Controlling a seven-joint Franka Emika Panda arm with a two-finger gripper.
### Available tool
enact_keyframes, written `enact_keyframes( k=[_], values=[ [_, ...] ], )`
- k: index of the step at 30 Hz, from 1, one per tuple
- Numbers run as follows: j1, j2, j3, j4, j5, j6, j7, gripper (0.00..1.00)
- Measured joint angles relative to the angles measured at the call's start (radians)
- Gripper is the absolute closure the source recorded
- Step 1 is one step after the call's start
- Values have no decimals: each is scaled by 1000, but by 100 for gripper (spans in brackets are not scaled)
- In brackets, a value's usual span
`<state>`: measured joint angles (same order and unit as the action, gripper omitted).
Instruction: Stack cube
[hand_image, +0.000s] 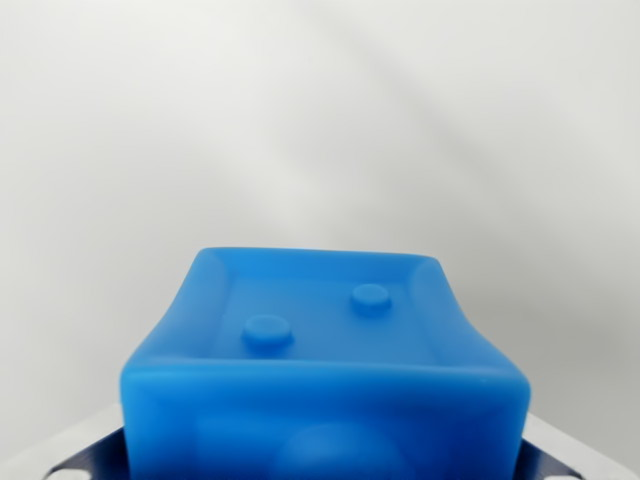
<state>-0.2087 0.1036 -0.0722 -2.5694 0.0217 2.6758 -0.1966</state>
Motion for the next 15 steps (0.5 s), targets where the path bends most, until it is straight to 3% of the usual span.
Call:
enact_keyframes(
  k=[7,15],
  values=[
    [0,-54,0,2,-9,-50,19,100],
    [20,-26,6,27,-9,-54,97,100]
  ],
)
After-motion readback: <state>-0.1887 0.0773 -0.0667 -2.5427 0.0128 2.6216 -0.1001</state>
